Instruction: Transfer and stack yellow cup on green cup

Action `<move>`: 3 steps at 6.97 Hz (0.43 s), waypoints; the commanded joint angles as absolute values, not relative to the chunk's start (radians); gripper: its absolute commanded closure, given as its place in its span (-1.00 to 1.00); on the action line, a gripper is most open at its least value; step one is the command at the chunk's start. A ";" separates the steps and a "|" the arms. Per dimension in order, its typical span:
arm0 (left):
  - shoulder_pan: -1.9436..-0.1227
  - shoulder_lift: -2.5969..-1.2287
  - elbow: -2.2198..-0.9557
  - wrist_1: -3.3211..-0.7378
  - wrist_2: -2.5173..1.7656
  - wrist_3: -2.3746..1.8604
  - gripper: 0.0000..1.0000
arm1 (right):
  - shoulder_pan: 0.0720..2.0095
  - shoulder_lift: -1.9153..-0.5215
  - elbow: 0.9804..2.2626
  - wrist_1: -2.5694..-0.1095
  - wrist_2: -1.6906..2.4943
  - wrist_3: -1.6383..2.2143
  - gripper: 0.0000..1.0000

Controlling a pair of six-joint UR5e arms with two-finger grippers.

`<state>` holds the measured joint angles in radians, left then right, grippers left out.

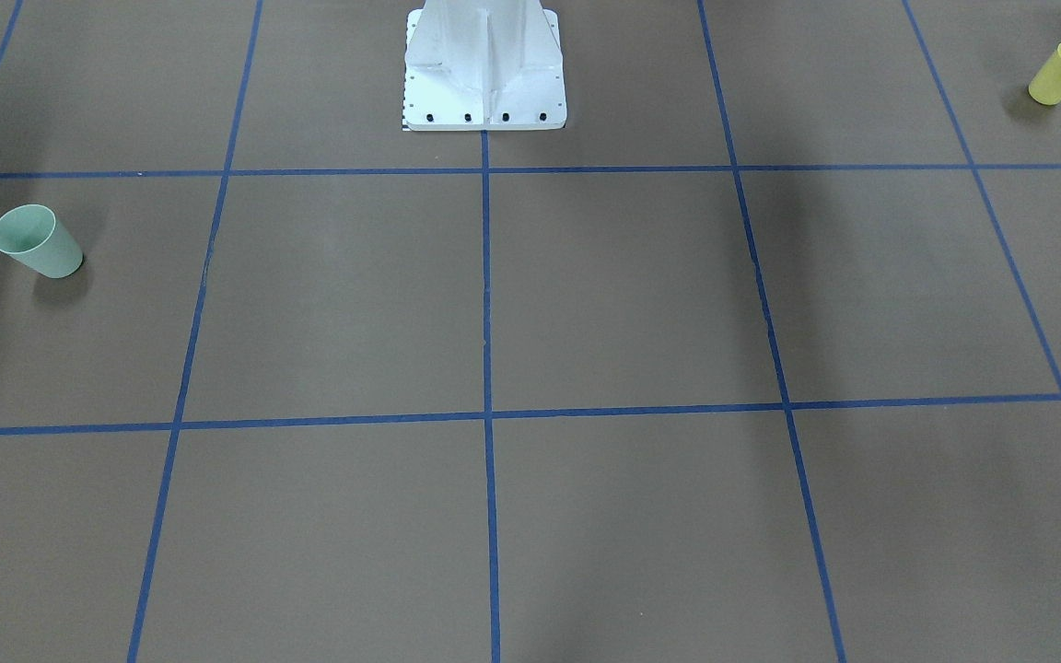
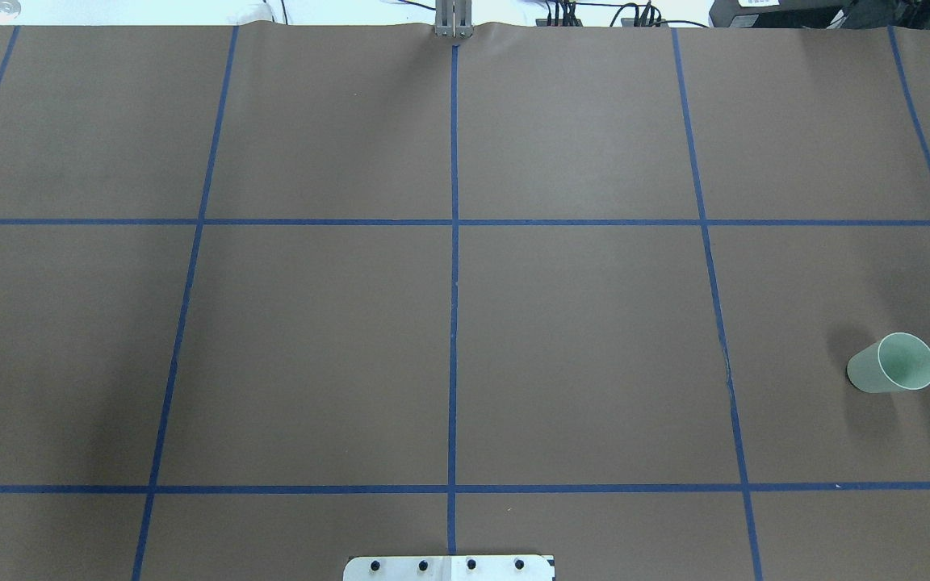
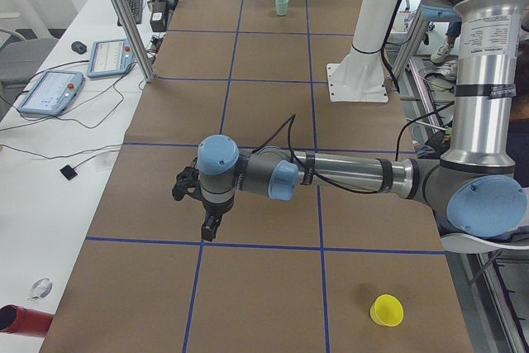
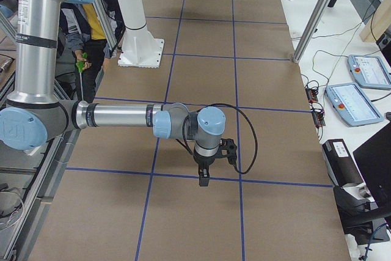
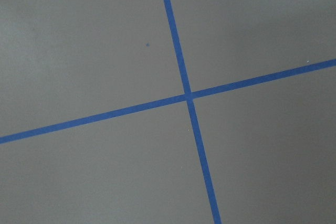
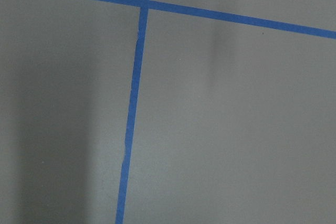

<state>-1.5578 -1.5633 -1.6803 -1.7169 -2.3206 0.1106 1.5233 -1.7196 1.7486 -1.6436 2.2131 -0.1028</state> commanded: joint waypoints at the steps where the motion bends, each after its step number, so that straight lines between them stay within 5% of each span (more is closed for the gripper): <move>1: -1.557 -1.623 -1.703 -1.873 -2.313 0.107 -1.00 | 1.523 -1.720 1.747 -1.644 2.217 -0.103 -1.00; 3: -1.557 -1.631 -1.704 -1.891 -2.322 0.110 -1.00 | 1.523 -1.721 1.750 -1.643 2.217 -0.104 -1.00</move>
